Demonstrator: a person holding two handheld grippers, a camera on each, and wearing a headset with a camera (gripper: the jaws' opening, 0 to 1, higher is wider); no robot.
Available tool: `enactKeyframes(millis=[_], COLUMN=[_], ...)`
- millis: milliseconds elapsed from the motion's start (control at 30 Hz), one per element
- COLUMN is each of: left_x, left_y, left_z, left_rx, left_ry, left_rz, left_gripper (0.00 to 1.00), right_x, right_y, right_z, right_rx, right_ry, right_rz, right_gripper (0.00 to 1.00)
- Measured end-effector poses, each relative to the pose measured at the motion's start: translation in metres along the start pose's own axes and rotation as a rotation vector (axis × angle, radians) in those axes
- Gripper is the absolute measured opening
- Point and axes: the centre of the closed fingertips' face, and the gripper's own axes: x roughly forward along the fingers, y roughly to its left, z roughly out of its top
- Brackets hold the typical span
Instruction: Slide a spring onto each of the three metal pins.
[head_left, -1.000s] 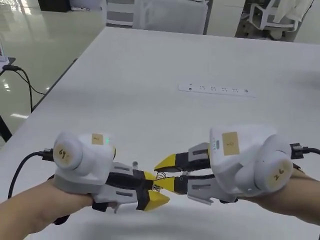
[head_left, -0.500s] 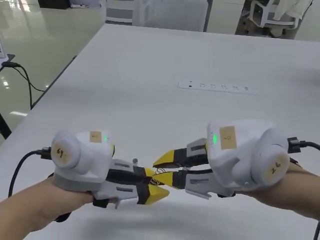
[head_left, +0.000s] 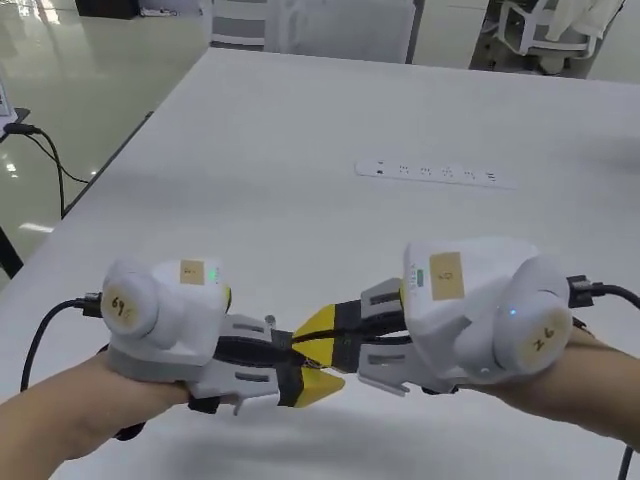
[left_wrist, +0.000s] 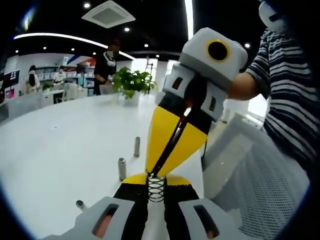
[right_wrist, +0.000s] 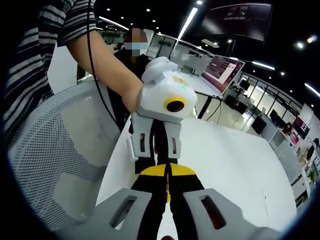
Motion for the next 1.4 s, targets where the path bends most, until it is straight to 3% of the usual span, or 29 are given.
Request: enactKeyframes(millis=[233,400,567,633,800,1133,1400], left_x=[-0.006,-0.009,-0.007,-0.006,-0.005,-0.004,-0.008], left_y=[0.003,0.003,-0.001,-0.001,0.0,0.0,0.005], left_z=[0.003,0.009,0.01,0.009,0.004,0.005,0.003], left_rx=[0.002,-0.004,0.006,0.01,0.021,0.025,-0.004], left_ry=[-0.01,-0.04,-0.038,-0.028,-0.007,0.0,0.011], left_rz=[0.009,0.01,-0.005,-0.004,-0.006,-0.011,0.007], left_gripper=[0.03,0.03,0.03,0.03,0.02,0.03,0.05], right_x=[-0.01,-0.014,-0.012,-0.011,-0.007,-0.002,0.001], right_y=[-0.007,-0.01,-0.009,-0.007,-0.002,-0.003,-0.004], right_z=[-0.007,-0.01,-0.008,-0.009,-0.007,-0.002,0.0], right_rx=[0.05,0.155,0.226,0.21,0.079,0.037,0.031], right_ry=[0.002,-0.029,-0.059,-0.051,-0.012,-0.012,-0.008], right_rz=[-0.027,-0.032,-0.018,-0.016,-0.01,-0.009,-0.005], right_gripper=[0.1,0.11,0.11,0.1,0.1,0.09,0.09])
